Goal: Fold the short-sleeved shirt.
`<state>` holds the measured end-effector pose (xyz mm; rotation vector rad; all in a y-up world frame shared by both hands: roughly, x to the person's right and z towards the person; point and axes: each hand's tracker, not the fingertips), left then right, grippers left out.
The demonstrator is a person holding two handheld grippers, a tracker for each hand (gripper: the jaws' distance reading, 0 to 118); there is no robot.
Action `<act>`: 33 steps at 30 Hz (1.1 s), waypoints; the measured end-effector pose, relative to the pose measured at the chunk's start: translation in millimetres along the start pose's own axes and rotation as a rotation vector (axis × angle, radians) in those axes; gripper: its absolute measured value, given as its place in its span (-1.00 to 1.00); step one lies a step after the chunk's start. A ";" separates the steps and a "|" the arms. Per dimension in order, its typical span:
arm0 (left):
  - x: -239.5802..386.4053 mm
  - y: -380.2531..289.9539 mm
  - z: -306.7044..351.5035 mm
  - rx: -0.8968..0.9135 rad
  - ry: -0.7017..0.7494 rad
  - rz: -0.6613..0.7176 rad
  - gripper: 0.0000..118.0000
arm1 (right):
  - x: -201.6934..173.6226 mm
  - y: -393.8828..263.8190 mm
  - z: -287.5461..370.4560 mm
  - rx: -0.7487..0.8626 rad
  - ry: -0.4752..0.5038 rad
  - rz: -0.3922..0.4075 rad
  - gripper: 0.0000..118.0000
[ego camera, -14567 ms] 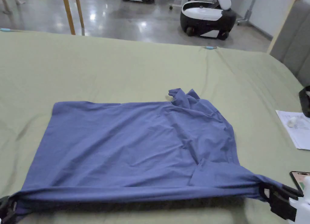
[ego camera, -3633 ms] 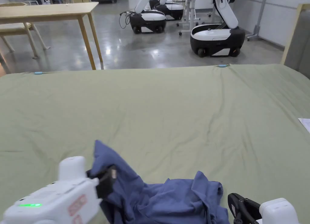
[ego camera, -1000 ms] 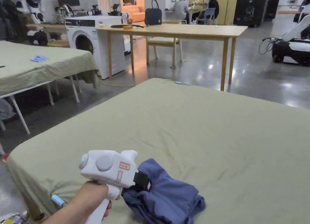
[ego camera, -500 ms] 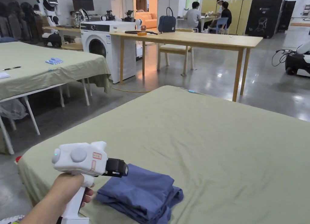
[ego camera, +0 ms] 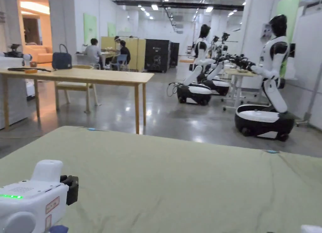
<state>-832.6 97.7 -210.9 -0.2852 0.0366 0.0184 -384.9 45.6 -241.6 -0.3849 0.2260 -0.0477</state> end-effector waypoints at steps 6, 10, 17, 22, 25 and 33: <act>114.1 72.1 28.9 0.160 -0.096 -0.068 -0.93 | 5.4 99.4 39.1 0.241 -0.156 0.113 -0.94; 160.4 78.9 48.7 0.233 -0.093 -0.059 -0.92 | 10.2 119.0 52.3 0.278 -0.210 0.119 -0.94; 185.7 56.1 76.3 0.198 -0.144 -0.045 -0.92 | 6.1 114.6 67.9 0.286 -0.163 0.127 -0.94; 188.9 59.5 82.3 0.204 -0.142 -0.050 -0.51 | 3.5 109.6 63.4 0.283 -0.148 0.116 -0.62; 189.9 60.8 84.4 0.200 -0.154 -0.041 0.60 | 1.9 104.4 61.3 0.270 -0.132 0.114 -0.05; 199.4 57.9 87.7 0.223 -0.114 -0.100 1.00 | -10.2 104.0 59.3 0.255 -0.108 0.099 1.00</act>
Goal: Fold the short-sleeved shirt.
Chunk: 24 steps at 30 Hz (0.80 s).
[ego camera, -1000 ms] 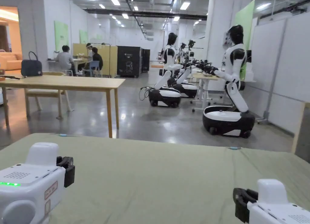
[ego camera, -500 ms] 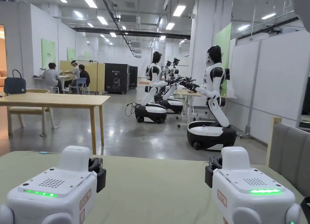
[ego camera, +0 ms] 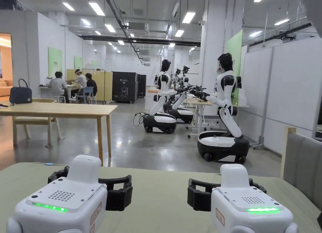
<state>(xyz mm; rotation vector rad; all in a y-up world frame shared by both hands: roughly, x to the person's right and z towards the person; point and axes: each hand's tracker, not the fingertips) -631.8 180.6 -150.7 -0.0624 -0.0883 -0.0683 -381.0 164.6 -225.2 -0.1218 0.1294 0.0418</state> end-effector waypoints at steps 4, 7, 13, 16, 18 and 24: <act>-2.8 0.8 0.2 0.000 -0.007 0.018 1.00 | -7.3 6.4 -1.5 -0.006 -0.022 -0.002 1.00; -6.1 2.2 1.6 0.006 -0.013 0.032 1.00 | -9.0 8.1 -2.8 -0.009 -0.052 0.045 1.00; -8.6 4.4 1.4 0.008 -0.014 0.037 1.00 | -7.1 5.1 -7.1 -0.033 -0.067 0.049 1.00; -8.8 4.6 1.4 0.008 -0.018 0.047 1.00 | -6.2 3.6 -7.5 -0.031 -0.045 0.023 1.00; -8.0 4.2 0.7 0.004 -0.023 0.045 1.00 | -8.6 4.4 -2.8 -0.027 -0.039 0.018 1.00; -6.2 2.8 0.7 -0.001 -0.017 0.040 1.00 | -11.4 5.5 3.5 -0.026 -0.040 -0.017 1.00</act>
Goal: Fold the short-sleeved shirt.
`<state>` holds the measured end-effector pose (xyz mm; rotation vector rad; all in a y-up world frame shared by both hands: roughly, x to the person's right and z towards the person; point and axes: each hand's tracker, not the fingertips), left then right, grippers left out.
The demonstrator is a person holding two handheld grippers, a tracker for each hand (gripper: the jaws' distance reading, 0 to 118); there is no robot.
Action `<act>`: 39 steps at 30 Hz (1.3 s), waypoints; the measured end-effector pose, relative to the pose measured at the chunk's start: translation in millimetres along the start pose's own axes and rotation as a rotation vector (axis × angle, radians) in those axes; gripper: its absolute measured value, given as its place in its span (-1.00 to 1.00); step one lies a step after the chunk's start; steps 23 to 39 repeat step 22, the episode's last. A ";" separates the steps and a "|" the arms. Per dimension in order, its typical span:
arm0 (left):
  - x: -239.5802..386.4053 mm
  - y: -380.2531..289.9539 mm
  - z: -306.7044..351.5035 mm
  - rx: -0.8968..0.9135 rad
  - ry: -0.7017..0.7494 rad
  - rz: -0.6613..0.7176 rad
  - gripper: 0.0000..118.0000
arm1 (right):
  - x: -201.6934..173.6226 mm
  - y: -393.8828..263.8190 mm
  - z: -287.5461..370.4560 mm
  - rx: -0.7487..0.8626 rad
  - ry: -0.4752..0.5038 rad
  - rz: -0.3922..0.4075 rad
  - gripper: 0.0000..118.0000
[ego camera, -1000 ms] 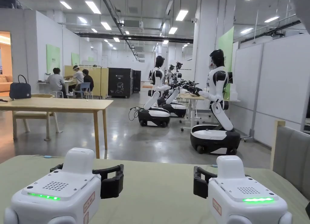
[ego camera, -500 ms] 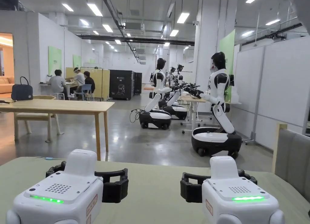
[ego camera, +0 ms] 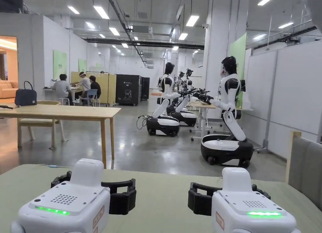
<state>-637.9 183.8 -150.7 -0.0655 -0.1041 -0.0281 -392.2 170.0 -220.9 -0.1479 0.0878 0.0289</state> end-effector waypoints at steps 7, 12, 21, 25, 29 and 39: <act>-1.6 -0.3 1.3 0.001 0.007 0.009 1.00 | 6.7 5.2 8.0 0.001 0.040 -0.070 1.00; -0.8 -1.3 0.7 -0.001 0.008 0.011 1.00 | 8.5 5.2 9.9 0.009 0.036 -0.063 1.00; 4.3 -1.2 -0.6 -0.003 0.001 0.004 1.00 | 8.4 1.1 10.0 0.024 0.027 -0.063 1.00; 4.7 -1.1 -0.6 -0.002 0.001 0.005 1.00 | 9.1 -0.3 11.2 0.037 0.029 -0.059 1.00; 4.7 -1.1 -0.6 -0.002 0.001 0.005 1.00 | 9.1 -0.3 11.2 0.037 0.029 -0.059 1.00; 4.7 -1.1 -0.6 -0.002 0.001 0.005 1.00 | 9.1 -0.3 11.2 0.037 0.029 -0.059 1.00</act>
